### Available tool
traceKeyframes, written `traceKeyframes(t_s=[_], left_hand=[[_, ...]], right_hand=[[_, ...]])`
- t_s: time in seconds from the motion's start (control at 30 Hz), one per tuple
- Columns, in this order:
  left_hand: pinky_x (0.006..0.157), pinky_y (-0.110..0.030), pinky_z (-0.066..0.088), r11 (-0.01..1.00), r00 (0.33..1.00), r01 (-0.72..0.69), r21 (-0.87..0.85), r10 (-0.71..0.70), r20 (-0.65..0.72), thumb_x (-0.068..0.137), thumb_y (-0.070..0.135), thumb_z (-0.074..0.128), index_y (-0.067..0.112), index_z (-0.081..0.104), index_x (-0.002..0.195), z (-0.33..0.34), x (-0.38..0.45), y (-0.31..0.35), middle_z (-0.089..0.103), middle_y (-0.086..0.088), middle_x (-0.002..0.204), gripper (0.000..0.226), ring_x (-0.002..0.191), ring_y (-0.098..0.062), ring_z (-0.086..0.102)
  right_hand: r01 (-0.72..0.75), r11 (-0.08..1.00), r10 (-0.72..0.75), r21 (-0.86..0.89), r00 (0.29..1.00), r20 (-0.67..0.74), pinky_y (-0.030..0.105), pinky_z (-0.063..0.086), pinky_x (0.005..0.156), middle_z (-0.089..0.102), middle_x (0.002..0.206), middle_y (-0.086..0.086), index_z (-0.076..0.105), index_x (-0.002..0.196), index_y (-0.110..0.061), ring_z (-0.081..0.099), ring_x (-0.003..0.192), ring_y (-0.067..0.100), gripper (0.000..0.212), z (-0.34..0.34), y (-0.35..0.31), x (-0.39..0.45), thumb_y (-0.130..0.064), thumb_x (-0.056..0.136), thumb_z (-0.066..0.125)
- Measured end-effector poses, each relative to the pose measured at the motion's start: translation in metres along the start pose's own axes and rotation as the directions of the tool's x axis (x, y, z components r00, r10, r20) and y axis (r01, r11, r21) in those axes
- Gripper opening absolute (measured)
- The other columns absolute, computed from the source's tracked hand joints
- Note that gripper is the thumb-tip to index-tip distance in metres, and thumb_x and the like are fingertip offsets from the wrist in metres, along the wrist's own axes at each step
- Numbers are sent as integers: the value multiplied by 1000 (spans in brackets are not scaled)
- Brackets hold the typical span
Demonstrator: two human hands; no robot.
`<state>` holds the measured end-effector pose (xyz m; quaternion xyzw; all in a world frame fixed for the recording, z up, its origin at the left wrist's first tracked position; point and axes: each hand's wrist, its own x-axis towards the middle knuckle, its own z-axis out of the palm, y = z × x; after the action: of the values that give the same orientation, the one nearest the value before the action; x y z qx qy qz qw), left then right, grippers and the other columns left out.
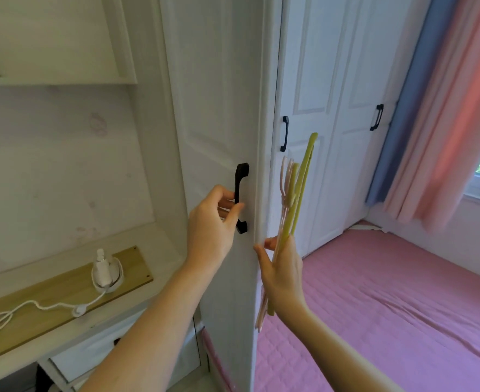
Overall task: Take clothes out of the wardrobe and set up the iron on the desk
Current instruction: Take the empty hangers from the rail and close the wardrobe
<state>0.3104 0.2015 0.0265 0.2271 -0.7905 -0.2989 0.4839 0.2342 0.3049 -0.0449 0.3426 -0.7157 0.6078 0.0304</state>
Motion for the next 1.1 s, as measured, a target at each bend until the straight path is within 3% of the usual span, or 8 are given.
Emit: traceKeyframes(t_s=[0.1,0.17,0.37,0.53,0.67,0.8,0.97,1.1], left_hand=[[62,-7,44,1000,998,-25,-8,25,62,88,24,67,21,57,89,17,10,3,59,16,77,11,72,-3,59],[65,-17,49,999,995,-46,-4,46,92,87,24,69,19,59,90,32,19,4,61,11,78,12,73,-5,60],[66,-25,54,995,987,-104,-9,104,121,86,25,69,17,59,88,85,44,7,63,9,76,14,72,-7,61],[62,-15,49,989,987,-144,-23,146,66,85,25,71,19,57,85,135,67,5,61,11,75,16,72,-8,61],[61,-20,51,989,988,-149,-14,150,36,84,24,72,17,56,82,174,91,-1,61,10,72,17,69,-6,61],[64,-14,49,987,987,-162,-20,163,8,85,23,71,16,56,83,210,115,-8,60,7,74,17,72,-5,59],[66,-19,51,990,989,-144,-2,143,-20,86,20,70,16,56,88,248,150,-24,62,4,79,14,72,-8,60],[67,-12,48,986,990,-139,87,137,30,88,21,67,17,55,96,270,184,-38,61,6,86,14,76,-8,59]], right_hand=[[7,1000,-8,-30,1000,-20,2,41,67,54,85,-11,47,94,-16,54,77,-7,16,-11,14,16,-14,91,62],[5,999,-6,-41,999,-39,2,41,66,55,84,-9,47,92,-15,54,78,-10,15,-18,25,29,-13,91,62],[-26,999,25,-30,998,-56,-1,40,65,57,86,-11,48,94,-14,55,82,-6,15,-40,58,75,-14,90,62],[-51,999,51,-5,998,-48,1,42,63,59,88,-8,49,94,-14,57,81,-3,16,-51,90,124,-11,89,63],[-96,995,97,17,994,-44,4,45,64,62,91,-3,52,97,-11,61,86,2,17,-52,116,169,-14,86,65],[-118,993,119,29,993,-26,17,54,68,65,92,-6,55,98,-14,64,87,2,19,-45,143,213,-25,86,63],[-121,985,123,122,992,-9,4,46,64,56,98,-14,43,96,-22,57,88,-6,18,-39,152,256,-17,93,60],[-133,976,136,174,991,-8,8,49,65,55,100,-16,38,88,-31,57,92,-7,28,-24,162,293,-16,93,60]])
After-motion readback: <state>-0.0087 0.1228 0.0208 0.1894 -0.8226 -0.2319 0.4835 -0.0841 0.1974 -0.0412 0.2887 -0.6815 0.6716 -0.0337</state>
